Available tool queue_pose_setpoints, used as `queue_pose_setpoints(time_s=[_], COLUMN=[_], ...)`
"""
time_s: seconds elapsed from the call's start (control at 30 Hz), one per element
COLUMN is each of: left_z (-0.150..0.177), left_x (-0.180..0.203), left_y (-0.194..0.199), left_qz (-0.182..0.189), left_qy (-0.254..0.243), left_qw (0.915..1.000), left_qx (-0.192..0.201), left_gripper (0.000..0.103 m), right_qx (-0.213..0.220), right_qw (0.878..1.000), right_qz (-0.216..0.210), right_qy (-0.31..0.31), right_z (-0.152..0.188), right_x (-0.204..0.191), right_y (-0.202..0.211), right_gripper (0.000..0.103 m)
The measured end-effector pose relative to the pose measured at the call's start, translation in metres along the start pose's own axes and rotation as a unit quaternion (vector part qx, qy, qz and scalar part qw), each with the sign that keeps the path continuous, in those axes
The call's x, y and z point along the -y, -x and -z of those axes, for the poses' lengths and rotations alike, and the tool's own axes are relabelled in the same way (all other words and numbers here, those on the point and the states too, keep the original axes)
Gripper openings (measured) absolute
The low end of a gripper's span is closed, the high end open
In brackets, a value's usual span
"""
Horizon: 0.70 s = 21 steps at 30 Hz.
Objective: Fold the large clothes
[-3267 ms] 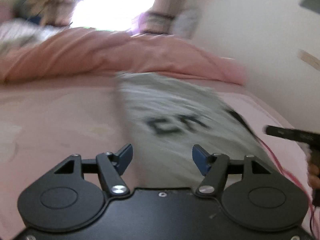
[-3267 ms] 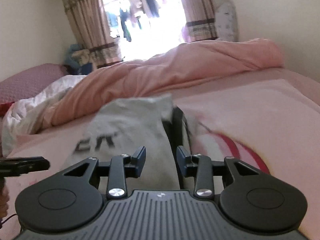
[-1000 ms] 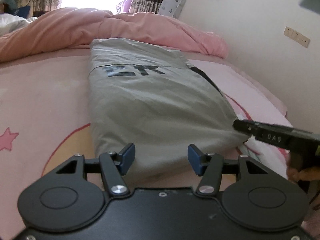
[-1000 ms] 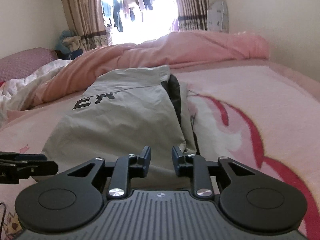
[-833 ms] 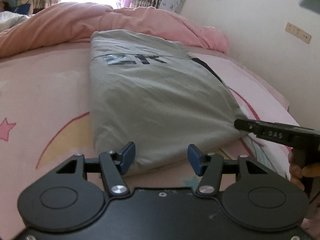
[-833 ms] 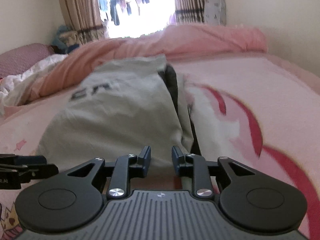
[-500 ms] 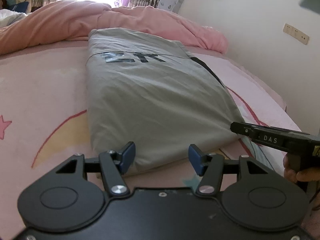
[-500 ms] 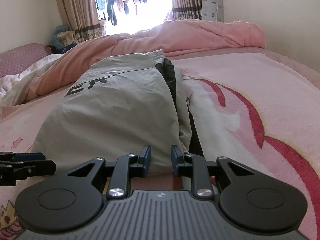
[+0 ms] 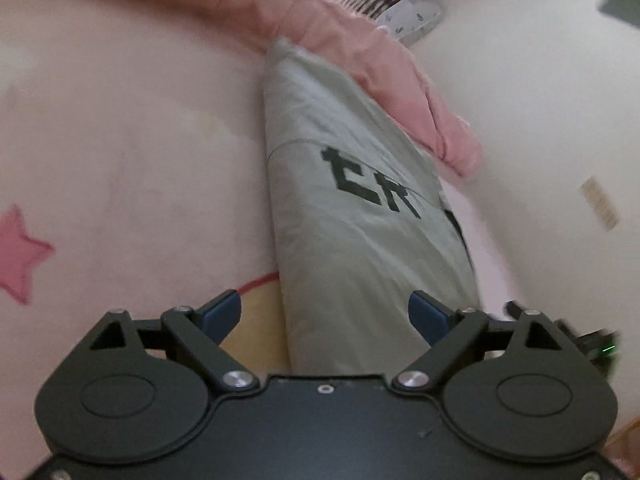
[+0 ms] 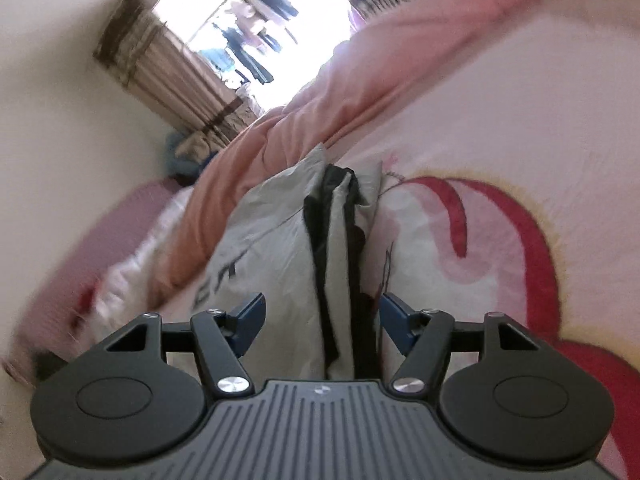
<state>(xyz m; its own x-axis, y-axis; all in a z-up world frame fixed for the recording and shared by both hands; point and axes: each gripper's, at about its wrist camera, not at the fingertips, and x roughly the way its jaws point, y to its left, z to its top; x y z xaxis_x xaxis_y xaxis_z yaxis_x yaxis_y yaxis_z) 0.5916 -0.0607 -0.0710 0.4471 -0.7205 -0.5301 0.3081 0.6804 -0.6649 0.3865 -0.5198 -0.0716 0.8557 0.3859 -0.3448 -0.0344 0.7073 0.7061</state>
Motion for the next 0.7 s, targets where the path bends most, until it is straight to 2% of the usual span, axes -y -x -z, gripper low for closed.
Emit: queue_pose_setpoints(time_s=[0.07,0.23,0.5,0.57,0.7], left_z=[-0.006,-0.021,-0.051,-0.057,-0.060], left_x=[-0.009,-0.007,-0.006,0.000,0.007], left_y=[-0.011,-0.029,-0.061,-0.070,-0.081], left_qz=[0.008,0.033,0.058,0.063,0.060], left_qy=[0.016,0.008,0.005,-0.006,-0.029], left_qw=[0.9998,0.9993,0.9980,0.9976,0.9974], left_qx=[-0.007,-0.012,-0.024,-0.030,-0.025], left_gripper=[0.092,0.094,0.095,0.102,0.103], right_qx=[-0.011,-0.037,-0.058,-0.064,-0.067], right_qw=[1.000,0.999,0.994,0.994,0.994], right_qz=[-0.010,-0.022,-0.082,-0.089,-0.086], right_qy=[-0.017,-0.031,-0.032,-0.023,0.011], right_z=[-0.007,-0.014,-0.029,-0.032,-0.031], right_x=[0.010,0.020,0.017,0.014,0.002], right_y=[-0.014,-0.044,-0.079,-0.087,-0.096], right_gripper=[0.077,0.076,0.074,0.076,0.081])
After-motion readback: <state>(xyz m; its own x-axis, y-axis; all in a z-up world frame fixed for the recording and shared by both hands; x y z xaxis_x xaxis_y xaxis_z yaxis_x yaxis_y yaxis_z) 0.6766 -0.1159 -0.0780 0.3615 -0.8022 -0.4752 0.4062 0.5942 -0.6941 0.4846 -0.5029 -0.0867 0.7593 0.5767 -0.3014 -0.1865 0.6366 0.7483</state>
